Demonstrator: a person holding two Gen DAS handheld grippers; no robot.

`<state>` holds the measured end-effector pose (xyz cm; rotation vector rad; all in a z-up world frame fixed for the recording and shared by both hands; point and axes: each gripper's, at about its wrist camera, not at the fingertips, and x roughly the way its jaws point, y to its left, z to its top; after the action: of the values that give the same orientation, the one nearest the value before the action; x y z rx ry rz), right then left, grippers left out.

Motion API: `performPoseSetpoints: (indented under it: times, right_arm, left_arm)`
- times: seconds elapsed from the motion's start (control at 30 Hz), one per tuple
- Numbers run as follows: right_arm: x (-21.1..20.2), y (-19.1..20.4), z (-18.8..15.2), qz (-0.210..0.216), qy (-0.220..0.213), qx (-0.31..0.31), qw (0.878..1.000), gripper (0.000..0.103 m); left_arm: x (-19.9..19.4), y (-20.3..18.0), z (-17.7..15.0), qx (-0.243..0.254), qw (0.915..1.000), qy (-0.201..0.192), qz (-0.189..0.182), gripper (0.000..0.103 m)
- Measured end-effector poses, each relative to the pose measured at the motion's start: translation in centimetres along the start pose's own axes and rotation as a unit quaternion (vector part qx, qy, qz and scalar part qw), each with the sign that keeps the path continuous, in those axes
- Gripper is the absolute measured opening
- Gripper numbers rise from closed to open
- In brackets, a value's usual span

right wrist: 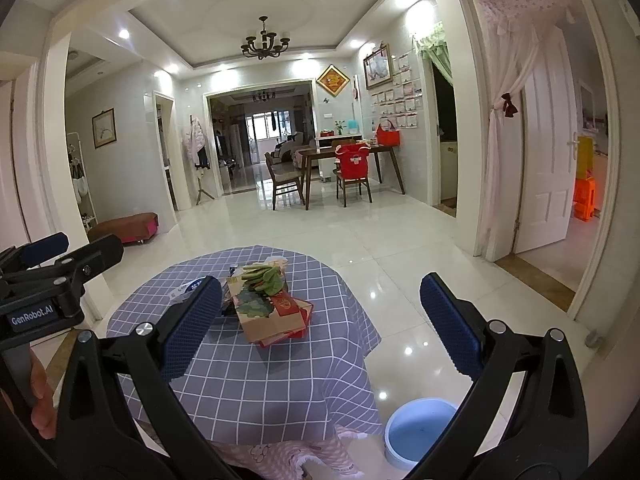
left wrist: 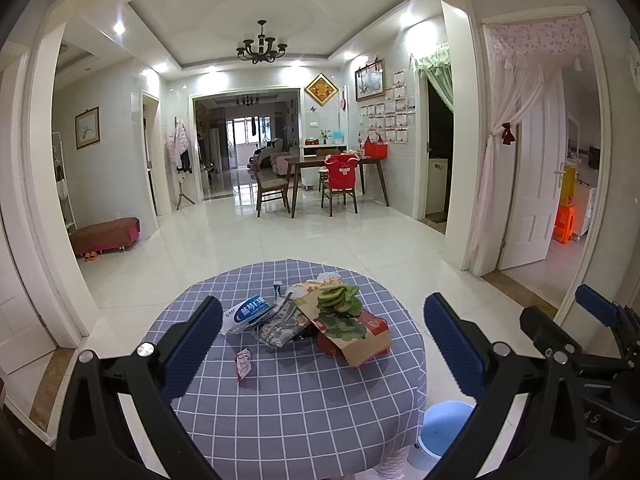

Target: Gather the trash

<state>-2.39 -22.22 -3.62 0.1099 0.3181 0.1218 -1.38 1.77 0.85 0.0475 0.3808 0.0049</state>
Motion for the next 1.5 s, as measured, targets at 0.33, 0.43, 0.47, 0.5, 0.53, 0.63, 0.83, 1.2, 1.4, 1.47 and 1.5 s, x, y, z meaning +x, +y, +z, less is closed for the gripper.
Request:
performPoseSetpoints:
  times: [0.33,0.43,0.47,0.5,0.53,0.63,0.83,1.2,1.4,1.47,1.5]
  right_arm:
    - [1.0,-0.9,-0.6,-0.002,0.01,0.006,1.0,0.097]
    - [1.0,-1.2,-0.8,-0.005,0.012,0.007,1.0,0.097]
    - [1.1,-1.3,-0.9,-0.006,0.012,0.007,1.0,0.097]
    - [1.2,-1.5,-0.9,-0.008,0.013,0.007,1.0,0.097]
    - [1.3,-1.5,-0.9,-0.008,0.013,0.006,1.0,0.097]
    - [1.9,-1.9,-1.1,-0.01,0.018,0.006,1.0,0.097]
    - [3.8,-2.9,-2.0,-0.009,0.037,0.008,0.999,0.097]
    - [11.2,-3.2,-4.8,0.012,0.101,0.009,0.995,0.097]
    - [17.0,-0.5,-7.3,0.043,0.164,-0.007,0.986,0.097]
    - [19.0,0.8,-8.2,0.052,0.19,-0.015,0.98,0.097]
    - [19.6,1.3,-8.4,0.056,0.2,-0.016,0.978,0.097]
  left_arm:
    - [0.7,-0.5,-0.3,-0.002,1.0,0.006,-0.002,0.099]
    - [1.0,-0.8,-0.4,-0.001,1.0,0.009,-0.004,0.099]
    - [1.1,-0.9,-0.4,-0.001,0.9999,0.009,-0.005,0.099]
    - [1.3,-0.9,-0.3,-0.001,0.9999,0.01,-0.006,0.099]
    - [1.4,-1.0,-0.4,-0.001,0.9999,0.011,-0.007,0.099]
    - [2.2,-1.6,-0.5,0.003,0.9998,0.016,-0.009,0.099]
    - [4.2,-2.5,-0.9,0.004,0.9995,0.031,-0.009,0.099]
    - [11.1,-1.3,-3.3,0.011,0.995,0.096,0.026,0.099]
    - [15.1,5.0,-6.5,-0.012,0.9839,0.163,0.071,0.099]
    - [16.1,7.2,-7.6,-0.029,0.9803,0.181,0.074,0.099]
    - [16.7,8.4,-8.3,-0.037,0.9775,0.193,0.077,0.099]
